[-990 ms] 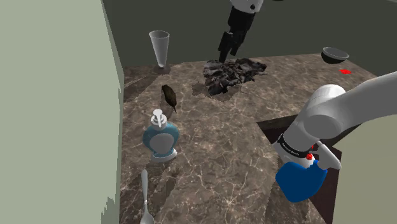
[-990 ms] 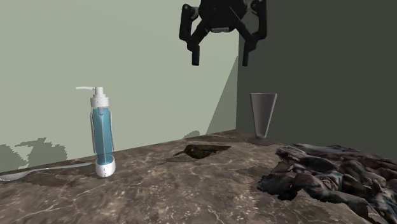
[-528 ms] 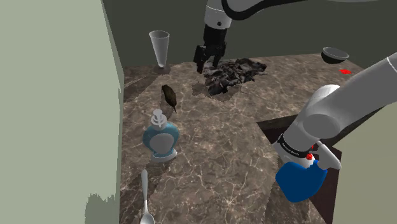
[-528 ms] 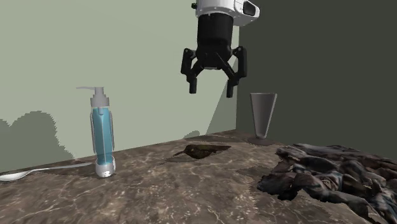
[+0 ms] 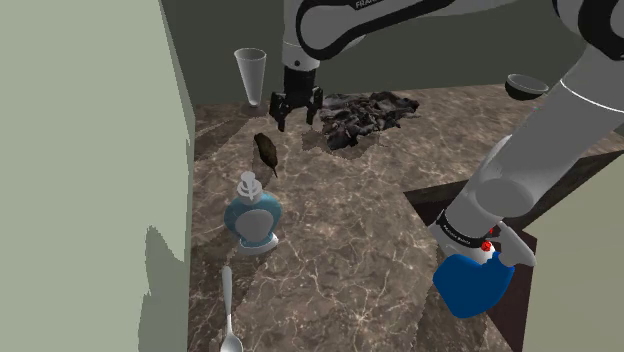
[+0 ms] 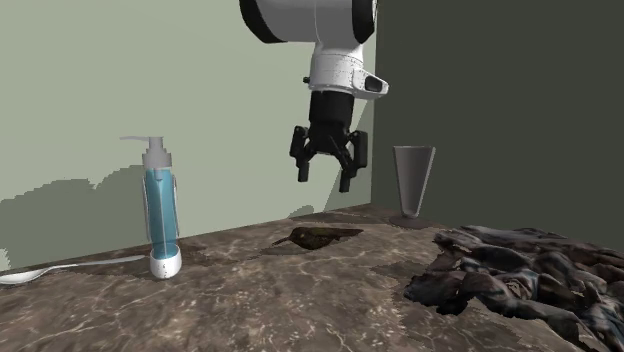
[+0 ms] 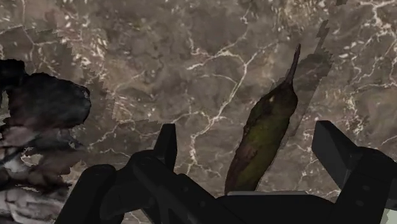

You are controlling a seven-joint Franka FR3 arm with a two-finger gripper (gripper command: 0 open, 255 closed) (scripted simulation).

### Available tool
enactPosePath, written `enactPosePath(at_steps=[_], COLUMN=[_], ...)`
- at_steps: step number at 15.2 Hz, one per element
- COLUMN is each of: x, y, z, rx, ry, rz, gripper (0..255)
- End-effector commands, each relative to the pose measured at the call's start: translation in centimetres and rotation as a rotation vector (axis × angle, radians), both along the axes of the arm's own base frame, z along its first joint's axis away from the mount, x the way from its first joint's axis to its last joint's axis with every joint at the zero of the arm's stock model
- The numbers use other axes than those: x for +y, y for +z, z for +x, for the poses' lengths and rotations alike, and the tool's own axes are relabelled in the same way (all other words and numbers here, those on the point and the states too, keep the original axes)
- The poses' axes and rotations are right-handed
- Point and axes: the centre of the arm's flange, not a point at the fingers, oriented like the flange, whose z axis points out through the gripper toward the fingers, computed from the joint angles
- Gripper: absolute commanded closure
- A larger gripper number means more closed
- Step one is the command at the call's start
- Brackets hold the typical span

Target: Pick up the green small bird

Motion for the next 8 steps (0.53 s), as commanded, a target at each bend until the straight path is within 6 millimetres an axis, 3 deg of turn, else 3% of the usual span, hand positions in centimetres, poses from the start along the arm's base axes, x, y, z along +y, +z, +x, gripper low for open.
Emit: enactPosePath(at_steps=[1,8], x=[0.9,2.6], y=[-2.1,-8.6], z=[2.4,8.7], rx=[0.021,0.091], ry=[-0.046,-0.188], rz=[0.006,0.025], gripper=[0,0])
